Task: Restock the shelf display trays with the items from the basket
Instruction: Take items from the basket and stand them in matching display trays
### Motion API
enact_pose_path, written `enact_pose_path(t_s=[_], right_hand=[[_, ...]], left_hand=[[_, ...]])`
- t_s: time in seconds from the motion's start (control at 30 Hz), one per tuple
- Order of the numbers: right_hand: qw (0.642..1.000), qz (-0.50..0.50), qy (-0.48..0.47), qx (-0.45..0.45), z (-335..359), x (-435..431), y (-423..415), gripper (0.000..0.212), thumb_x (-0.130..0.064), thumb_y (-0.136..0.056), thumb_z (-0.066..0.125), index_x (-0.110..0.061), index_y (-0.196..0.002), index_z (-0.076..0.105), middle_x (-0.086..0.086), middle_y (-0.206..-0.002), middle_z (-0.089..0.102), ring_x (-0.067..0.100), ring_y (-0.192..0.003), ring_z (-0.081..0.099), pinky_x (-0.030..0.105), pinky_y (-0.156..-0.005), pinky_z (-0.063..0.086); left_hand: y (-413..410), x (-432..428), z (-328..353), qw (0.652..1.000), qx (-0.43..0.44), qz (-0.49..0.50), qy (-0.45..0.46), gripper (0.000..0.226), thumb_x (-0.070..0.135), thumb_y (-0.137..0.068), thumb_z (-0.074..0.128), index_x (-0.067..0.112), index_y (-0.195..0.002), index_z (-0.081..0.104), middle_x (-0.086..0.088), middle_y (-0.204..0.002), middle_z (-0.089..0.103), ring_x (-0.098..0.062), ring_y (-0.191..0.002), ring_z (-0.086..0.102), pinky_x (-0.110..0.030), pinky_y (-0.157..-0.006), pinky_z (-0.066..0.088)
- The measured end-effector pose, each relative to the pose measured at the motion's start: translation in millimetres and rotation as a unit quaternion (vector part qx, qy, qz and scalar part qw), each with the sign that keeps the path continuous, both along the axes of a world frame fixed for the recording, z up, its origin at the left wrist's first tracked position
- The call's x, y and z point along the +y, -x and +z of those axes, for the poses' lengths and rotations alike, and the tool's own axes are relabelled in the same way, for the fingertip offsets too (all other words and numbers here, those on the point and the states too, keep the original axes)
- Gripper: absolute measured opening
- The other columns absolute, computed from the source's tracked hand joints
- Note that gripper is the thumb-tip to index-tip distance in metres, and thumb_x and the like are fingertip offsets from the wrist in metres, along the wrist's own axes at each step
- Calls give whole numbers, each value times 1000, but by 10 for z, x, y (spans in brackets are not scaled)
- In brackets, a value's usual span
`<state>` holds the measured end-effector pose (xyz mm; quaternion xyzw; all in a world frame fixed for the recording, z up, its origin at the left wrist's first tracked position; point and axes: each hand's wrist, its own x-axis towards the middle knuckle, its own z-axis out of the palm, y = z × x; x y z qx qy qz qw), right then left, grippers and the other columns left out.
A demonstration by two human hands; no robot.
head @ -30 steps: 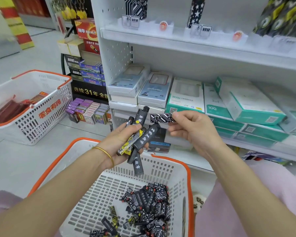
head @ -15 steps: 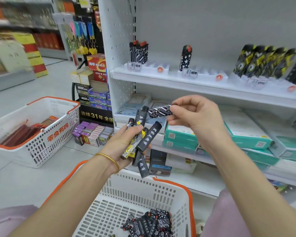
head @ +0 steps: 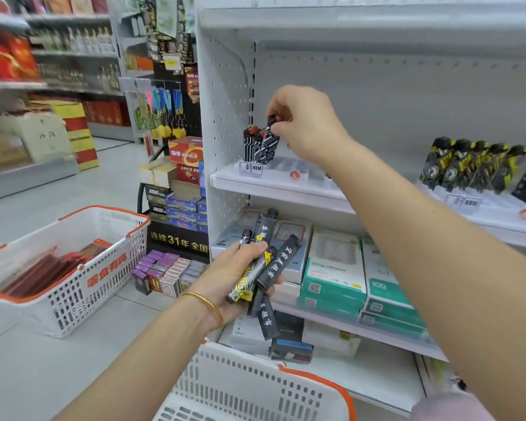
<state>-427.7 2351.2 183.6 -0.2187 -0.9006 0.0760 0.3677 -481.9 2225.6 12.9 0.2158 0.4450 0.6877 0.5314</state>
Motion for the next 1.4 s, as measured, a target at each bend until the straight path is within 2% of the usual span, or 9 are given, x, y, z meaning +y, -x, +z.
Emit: enact_pose_path(t_s=[0.2,0.33,0.6,0.7,0.9,1.03,1.13,1.27,1.4], right_hand=[[999,21,-9,-33,-88,55,193,24,-1,-86,55,-10,-105,64,7,-100,59,19,-84,49,36,-85,49],[997,2,-41,-64,-120,85,247,28,-3,-87,54,-13,-111,65,12,-113,60,27,-100,56,29,-87,45],[994,-64,-43,-75,-246,38,323,31,-7,-87,46,-5,-116,57,6,-91,40,37,-95,52,40,-79,44],[995,-46,-79,-26,-307,-121,129,33,-6,-90,44,-10,-121,54,13,-113,48,34,-96,54,39,-82,47],[996,-9,73,-45,-868,-570,-509,23,-39,-92,49,-24,-92,66,1,-97,56,15,-87,53,29,-71,40],[976,-10,217,-23,-1229,-803,-670,49,-62,-76,44,-31,-112,57,-5,-108,50,0,-83,45,14,-69,35],[956,-4,290,-40,-1369,-886,-679,50,-54,-76,60,-34,-121,49,-8,-108,42,-2,-81,44,2,-68,36],[946,9,323,-25,-1463,-894,-686,53,-39,-70,75,-33,-119,54,-8,-104,57,12,-85,55,32,-77,52],[939,35,342,-8,-1541,-871,-706,44,-25,-80,69,-31,-122,55,-18,-89,58,3,-66,54,24,-66,47]], left_hand=[[71,-5,-15,1000,-15,-4,-22,53,25,-63,67,7,-109,46,-17,-72,57,-26,-52,61,-25,-41,44],[89,-22,-19,999,-19,-9,-40,54,25,-65,66,8,-112,46,-18,-70,56,-25,-52,60,-25,-41,45],[123,-36,21,997,-54,-5,-56,55,28,-67,65,8,-114,44,-16,-71,55,-23,-51,59,-23,-41,45],[119,-44,8,996,-61,-3,-61,56,28,-66,65,9,-114,44,-16,-70,56,-23,-52,59,-23,-41,45],[14,-54,-16,995,-80,8,-66,52,28,-65,66,10,-110,48,-12,-71,59,-22,-51,59,-23,-41,44],[-89,-16,-106,997,-41,59,-34,30,22,-84,60,10,-110,52,-10,-70,60,-20,-53,59,-25,-47,45],[-152,-18,-184,993,-1,119,-10,21,25,-85,60,14,-102,56,-8,-74,61,-22,-64,57,-29,-52,45],[-209,-32,-199,988,4,149,-32,7,18,-88,60,18,-89,53,-5,-69,69,-21,-64,66,-31,-51,49],[-237,-21,-199,984,19,169,-44,9,14,-88,61,16,-96,57,-17,-91,69,-32,-83,66,-41,-66,54]])
